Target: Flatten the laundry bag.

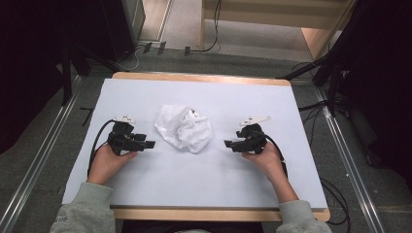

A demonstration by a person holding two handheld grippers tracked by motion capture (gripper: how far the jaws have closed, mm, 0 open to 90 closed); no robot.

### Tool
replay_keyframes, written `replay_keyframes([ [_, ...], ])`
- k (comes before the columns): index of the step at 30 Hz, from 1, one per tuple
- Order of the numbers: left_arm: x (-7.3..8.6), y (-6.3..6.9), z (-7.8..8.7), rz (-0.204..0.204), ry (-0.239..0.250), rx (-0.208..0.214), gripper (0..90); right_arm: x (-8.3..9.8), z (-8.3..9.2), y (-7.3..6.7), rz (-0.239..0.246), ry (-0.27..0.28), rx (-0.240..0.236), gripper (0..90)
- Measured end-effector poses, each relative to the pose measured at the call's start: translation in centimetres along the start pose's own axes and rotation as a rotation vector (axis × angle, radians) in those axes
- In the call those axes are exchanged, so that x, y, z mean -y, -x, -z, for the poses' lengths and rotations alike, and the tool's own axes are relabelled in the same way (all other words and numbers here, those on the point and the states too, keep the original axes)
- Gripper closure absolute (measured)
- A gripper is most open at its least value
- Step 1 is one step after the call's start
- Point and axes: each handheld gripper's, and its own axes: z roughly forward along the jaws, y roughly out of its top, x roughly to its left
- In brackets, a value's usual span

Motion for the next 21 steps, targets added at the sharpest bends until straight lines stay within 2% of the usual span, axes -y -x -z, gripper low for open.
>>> replay_keyframes([
  [2, -0.02, 0.19, -0.01, 0.003, 0.009, 0.010, 41.9, 0.00, 0.12, 0.08, 0.005, -0.001, -0.013, 39.6],
  [4, -0.03, 0.37, -0.03, -0.013, 0.002, 0.015, 40.4, -0.02, 0.29, 0.12, -0.002, -0.004, -0.016, 39.9],
  [7, -0.02, 0.47, -0.12, -0.012, -0.007, 0.031, 39.7, -0.05, 0.38, 0.25, 0.004, 0.003, -0.012, 40.0],
  [21, 0.01, 0.41, 0.00, -0.014, -0.009, 0.037, 39.5, -0.31, 0.65, 0.11, -0.008, 0.010, -0.016, 48.4],
])
